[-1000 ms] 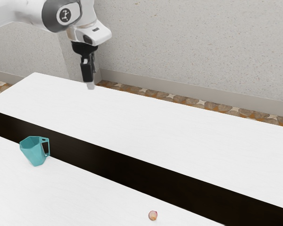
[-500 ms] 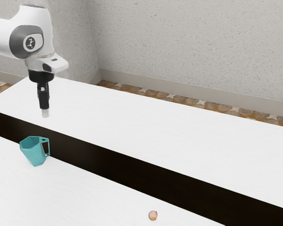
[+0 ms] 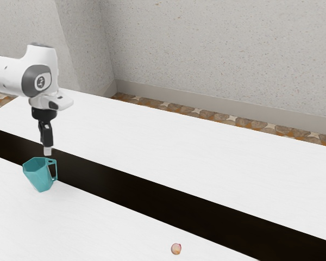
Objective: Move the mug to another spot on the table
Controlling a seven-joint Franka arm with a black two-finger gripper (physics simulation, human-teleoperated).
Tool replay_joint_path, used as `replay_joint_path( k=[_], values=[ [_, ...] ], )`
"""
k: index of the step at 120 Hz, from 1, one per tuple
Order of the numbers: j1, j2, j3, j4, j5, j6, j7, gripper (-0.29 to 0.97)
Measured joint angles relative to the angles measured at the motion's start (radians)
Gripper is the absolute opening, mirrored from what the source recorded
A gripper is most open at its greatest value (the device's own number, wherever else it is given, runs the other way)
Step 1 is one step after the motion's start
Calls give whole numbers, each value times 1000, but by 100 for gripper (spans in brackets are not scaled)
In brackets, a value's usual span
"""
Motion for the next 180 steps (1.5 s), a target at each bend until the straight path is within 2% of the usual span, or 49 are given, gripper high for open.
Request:
replay_joint_path(
  k=[16,34,57,98,102,118,129,151,160,180],
  values=[
    [4,53,0,2,-4,44,-7,68],
    [8,134,1,14,32,118,-14,68],
    [27,209,1,26,41,167,-28,68],
    [40,280,-1,25,82,228,-48,67],
    [39,282,-2,25,84,232,-50,62],
    [35,285,-2,25,90,244,-56,27],
    [33,283,-2,25,91,248,-60,11],
    [15,238,-7,43,103,196,-75,4],
    [-26,223,-9,76,110,150,-81,1],
    [-155,218,-11,130,171,53,-111,-3]
  ],
)
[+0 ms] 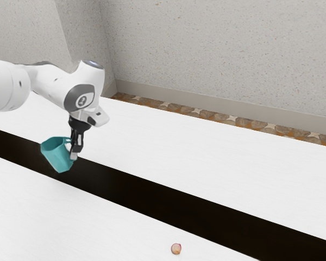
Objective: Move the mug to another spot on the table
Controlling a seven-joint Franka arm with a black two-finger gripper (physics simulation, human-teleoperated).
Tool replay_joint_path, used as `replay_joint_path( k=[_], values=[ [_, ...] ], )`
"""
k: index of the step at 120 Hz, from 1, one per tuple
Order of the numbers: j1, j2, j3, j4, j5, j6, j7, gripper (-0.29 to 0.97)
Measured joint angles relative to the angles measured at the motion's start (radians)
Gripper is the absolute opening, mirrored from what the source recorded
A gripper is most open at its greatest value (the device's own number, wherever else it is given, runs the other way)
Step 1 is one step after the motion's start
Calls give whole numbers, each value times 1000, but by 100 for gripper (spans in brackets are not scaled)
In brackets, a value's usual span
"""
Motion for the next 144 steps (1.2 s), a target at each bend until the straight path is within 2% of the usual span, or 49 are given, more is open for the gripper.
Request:
replay_joint_path(
  k=[23,59,98,144],
  values=[
    [-134,27,-1,62,53,-93,-37,-5],
    [-280,98,1,134,59,-154,-76,-5],
    [-350,162,-4,211,28,-169,-100,-7],
    [-364,269,-27,263,-5,-171,-116,-7]
  ],
)
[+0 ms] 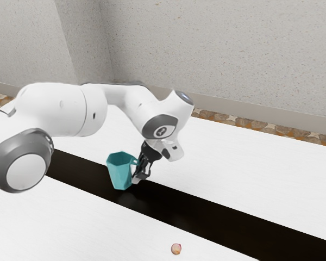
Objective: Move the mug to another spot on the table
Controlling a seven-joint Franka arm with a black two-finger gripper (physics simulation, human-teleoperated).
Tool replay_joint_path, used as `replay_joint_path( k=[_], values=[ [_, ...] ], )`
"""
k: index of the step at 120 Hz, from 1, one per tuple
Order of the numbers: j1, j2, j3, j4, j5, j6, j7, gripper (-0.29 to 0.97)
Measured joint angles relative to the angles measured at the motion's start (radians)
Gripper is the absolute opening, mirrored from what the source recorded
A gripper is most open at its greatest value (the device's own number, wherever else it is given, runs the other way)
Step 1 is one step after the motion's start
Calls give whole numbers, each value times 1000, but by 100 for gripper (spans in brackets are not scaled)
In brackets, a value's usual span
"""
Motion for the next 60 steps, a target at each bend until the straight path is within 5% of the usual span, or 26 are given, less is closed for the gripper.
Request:
replay_joint_path(
  k=[32,60],
  values=[
    [0,46,-12,28,-4,-1,-9,-3],
    [3,49,-12,28,-40,-8,-11,37]
  ],
)
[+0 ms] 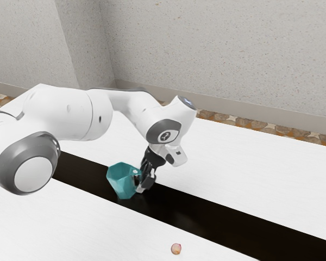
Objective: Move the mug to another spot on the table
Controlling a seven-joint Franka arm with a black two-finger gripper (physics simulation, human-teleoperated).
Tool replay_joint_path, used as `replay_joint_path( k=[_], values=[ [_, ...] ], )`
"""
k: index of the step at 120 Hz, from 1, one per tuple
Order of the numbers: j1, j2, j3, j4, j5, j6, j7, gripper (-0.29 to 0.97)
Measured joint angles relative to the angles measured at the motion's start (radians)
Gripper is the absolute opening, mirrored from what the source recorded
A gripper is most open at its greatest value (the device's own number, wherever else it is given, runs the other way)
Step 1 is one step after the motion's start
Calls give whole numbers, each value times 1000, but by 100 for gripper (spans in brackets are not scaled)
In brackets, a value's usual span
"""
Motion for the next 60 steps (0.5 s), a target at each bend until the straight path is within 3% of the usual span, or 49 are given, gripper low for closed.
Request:
replay_joint_path(
  k=[16,36,60],
  values=[
    [1,0,0,0,-8,-2,-1,51],
    [0,-25,0,0,-27,-3,-1,60],
    [21,-268,-1,-93,-209,-5,44,65]
  ],
)
